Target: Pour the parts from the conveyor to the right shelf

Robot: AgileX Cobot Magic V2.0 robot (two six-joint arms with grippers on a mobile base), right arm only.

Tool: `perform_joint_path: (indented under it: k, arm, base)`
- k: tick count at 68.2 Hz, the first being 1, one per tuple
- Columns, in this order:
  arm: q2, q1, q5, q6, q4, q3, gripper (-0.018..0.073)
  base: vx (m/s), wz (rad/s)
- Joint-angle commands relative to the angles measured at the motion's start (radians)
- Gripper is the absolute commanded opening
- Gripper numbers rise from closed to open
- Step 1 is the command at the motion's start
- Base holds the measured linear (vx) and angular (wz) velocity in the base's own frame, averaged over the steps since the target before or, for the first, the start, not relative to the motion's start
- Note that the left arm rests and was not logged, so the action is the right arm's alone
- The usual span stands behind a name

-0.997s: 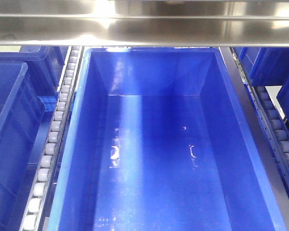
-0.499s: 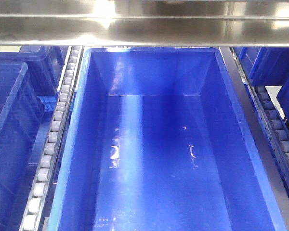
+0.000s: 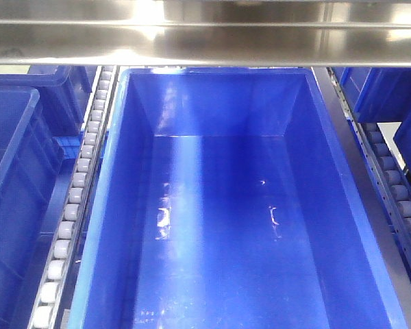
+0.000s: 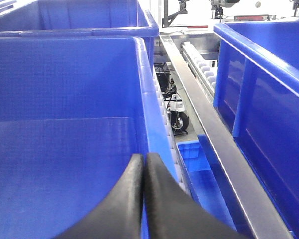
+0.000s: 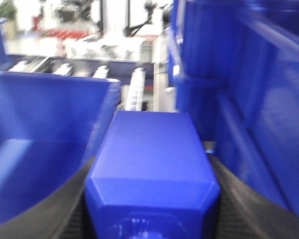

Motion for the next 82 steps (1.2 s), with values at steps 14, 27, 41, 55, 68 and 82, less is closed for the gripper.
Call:
perform_joint_path:
  k: [14, 27, 41, 55, 68, 82]
  arm:
    - [0.341, 0.118, 0.15, 0.007, -0.02, -0.28, -0.0006]
    - [0.606, 0.225, 0.311, 0.013, -0.031, -0.471, -0.0006]
    - [0.857, 0.439, 0.429, 0.161, -0.17, -0.635, -0.0006]
    - [1.129, 0.547, 0.524, 0.187, -0.202, -0.775, -0.0006]
    - [1.345, 0.591, 0.589, 0.183, -0.184, -0.899, -0.0006]
    - [1.526, 0.592, 0.583, 0.142, -0.123, -0.984, -0.0006]
  base:
    - [0.0, 0.0]
    - [0.0, 0.0]
    - [0.0, 0.0]
    - [0.0, 0.0]
    - [0.0, 0.0]
    - [0.0, 0.0]
